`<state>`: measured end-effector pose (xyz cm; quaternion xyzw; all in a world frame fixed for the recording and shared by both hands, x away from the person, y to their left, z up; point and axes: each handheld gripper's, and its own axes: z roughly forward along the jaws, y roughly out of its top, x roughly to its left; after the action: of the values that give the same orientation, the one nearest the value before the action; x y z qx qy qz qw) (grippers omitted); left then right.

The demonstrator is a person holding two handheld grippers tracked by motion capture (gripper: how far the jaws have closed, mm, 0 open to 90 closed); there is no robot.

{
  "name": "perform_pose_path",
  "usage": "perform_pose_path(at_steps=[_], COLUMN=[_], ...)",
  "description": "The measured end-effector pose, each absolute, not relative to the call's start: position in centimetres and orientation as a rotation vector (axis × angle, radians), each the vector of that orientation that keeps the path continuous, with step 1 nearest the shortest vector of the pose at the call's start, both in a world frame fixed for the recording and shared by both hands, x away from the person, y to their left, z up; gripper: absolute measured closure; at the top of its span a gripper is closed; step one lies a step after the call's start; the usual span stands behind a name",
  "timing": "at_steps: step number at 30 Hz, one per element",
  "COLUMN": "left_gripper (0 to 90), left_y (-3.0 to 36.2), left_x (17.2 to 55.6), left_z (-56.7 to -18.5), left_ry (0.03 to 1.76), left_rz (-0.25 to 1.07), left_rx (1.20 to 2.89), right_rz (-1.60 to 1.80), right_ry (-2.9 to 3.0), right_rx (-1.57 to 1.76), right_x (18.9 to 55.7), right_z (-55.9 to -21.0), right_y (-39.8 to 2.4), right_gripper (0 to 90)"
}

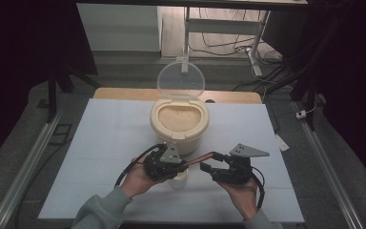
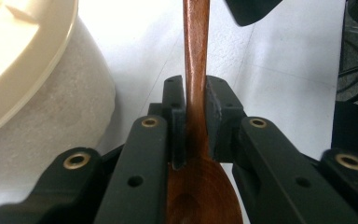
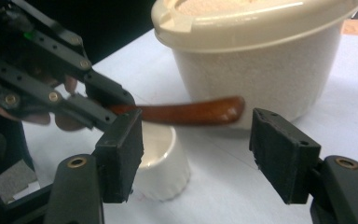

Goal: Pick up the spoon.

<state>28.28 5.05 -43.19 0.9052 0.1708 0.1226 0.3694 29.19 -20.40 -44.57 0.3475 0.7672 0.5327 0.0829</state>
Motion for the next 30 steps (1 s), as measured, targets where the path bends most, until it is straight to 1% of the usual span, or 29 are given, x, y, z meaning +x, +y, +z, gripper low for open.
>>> perform_pose_path(at_steps=[4, 8, 14, 20, 30], left_gripper=[78.3, 78.4, 78.6, 78.8, 79.2], left_y=[4.87, 4.79, 4.73, 4.84, 4.87], left_x=[28.14, 28.01, 27.85, 27.70, 27.69], left_z=[-43.20, -43.17, -43.07, -42.86, -42.82], left_ry=[0.428, 0.425, 0.412, 0.406, 0.407], left_rz=[0.319, 0.328, 0.342, 0.349, 0.368], left_rx=[2.322, 2.319, 2.325, 2.321, 2.329], right_rz=[1.609, 1.646, 1.743, 1.866, 2.011], right_ry=[2.297, 2.261, 2.225, 2.191, 2.191], right_rx=[1.028, 1.062, 1.101, 1.093, 1.055], right_x=[29.16, 29.11, 29.25, 29.27, 29.47], right_z=[-44.54, -44.48, -44.36, -44.00, -43.90], right_y=[-19.94, -20.04, -20.31, -20.53, -20.74], right_gripper=[38.0, 47.3, 54.6, 65.4, 76.9])
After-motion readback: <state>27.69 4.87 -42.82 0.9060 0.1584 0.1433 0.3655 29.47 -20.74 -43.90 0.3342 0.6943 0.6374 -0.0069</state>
